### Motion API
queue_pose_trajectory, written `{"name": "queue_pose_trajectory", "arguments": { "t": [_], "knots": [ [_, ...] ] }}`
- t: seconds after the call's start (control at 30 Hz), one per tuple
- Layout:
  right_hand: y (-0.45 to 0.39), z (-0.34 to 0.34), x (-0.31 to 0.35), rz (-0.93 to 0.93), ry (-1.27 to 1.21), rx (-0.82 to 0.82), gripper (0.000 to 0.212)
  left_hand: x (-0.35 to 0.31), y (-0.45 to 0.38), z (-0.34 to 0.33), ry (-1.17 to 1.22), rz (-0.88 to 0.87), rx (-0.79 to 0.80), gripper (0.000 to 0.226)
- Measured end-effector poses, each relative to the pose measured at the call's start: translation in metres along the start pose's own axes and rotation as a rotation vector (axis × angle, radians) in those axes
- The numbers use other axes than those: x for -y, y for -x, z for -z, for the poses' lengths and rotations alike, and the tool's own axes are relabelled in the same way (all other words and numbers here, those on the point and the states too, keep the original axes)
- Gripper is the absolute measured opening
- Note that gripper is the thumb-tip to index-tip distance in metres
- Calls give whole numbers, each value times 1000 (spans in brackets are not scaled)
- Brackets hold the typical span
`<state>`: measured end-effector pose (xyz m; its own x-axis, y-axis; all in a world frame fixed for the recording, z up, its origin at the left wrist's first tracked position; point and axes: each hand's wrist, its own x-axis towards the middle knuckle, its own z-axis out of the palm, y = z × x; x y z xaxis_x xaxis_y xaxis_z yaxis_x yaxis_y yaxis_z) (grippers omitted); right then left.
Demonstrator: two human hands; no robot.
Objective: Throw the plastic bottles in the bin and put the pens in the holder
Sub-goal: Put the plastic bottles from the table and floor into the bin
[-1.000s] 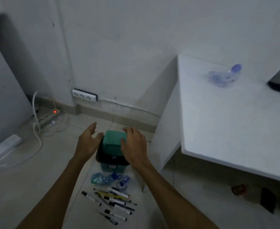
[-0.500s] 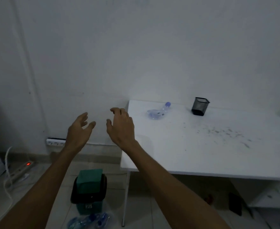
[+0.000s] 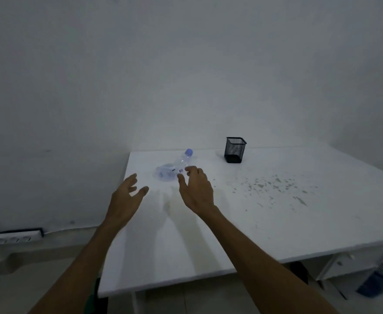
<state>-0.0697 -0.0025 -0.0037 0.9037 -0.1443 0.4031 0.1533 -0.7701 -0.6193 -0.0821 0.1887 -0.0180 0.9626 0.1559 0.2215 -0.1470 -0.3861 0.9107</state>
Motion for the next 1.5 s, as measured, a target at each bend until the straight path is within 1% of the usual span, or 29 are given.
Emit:
{"name": "queue_pose_trajectory", "arguments": {
  "t": [0.1, 0.23, 0.37, 0.47, 0.53, 0.63, 0.7, 0.73, 0.8, 0.87, 0.97, 1.03, 1.13, 1.17, 1.2, 1.27, 1.3, 1.37, 1.43, 1.5],
  "knots": [
    [-38, -11, -30, -95, -10, 35, 41, 9, -33, -20, -7, 27, 24, 64],
    [-93, -29, -55, -176, -43, 60, 43, 16, -83, -41, -62, 46, 33, 75],
    [-140, -47, -69, -232, -93, 79, 50, 21, -117, -64, -127, 51, 77, 90],
    [-164, -63, -79, -297, -100, 139, 59, 23, -134, -81, -196, 75, 101, 106],
    [-173, -74, -85, -320, -88, 173, 64, 24, -142, -88, -257, 98, 123, 110],
    [-180, -84, -89, -334, -107, 171, 66, 26, -145, -95, -342, 81, 149, 99],
    [-181, -87, -87, -355, -136, 173, 70, 27, -145, -96, -344, 52, 147, 93],
    [-181, -89, -86, -369, -147, 177, 70, 28, -145, -95, -334, 48, 142, 93],
    [-180, -91, -83, -392, -191, 174, 63, 30, -143, -94, -296, 63, 137, 96],
    [-176, -90, -82, -437, -330, 137, 56, 31, -139, -91, -243, 73, 151, 98],
    [-165, -78, -78, -550, -681, 125, 53, 26, -123, -84, -137, 69, 172, 97],
    [-151, -63, -72, -582, -888, 115, 48, 20, -107, -77, -61, 83, 141, 98],
    [-124, -38, -57, -595, -1038, 73, 49, 12, -84, -64, 79, 188, 115, 100],
    [-115, -31, -51, -599, -1080, 49, 50, 10, -76, -59, 130, 226, 116, 96],
    [-104, -26, -45, -593, -1108, 24, 50, 7, -68, -53, 174, 262, 126, 85],
    [-84, -17, -32, -554, -1103, -13, 51, -2, -51, -43, 259, 304, 187, 60],
    [-72, -12, -27, -521, -1076, -32, 52, -6, -42, -39, 318, 311, 211, 53],
    [-51, -6, -14, -458, -1025, -79, 54, -14, -25, -30, 423, 306, 201, 48],
    [-30, 2, -4, -385, -944, -113, 56, -23, -8, -20, 461, 287, 204, 46],
    [-8, 12, 5, -280, -808, -143, 55, -32, 7, -11, 475, 269, 216, 45]
  ]
}}
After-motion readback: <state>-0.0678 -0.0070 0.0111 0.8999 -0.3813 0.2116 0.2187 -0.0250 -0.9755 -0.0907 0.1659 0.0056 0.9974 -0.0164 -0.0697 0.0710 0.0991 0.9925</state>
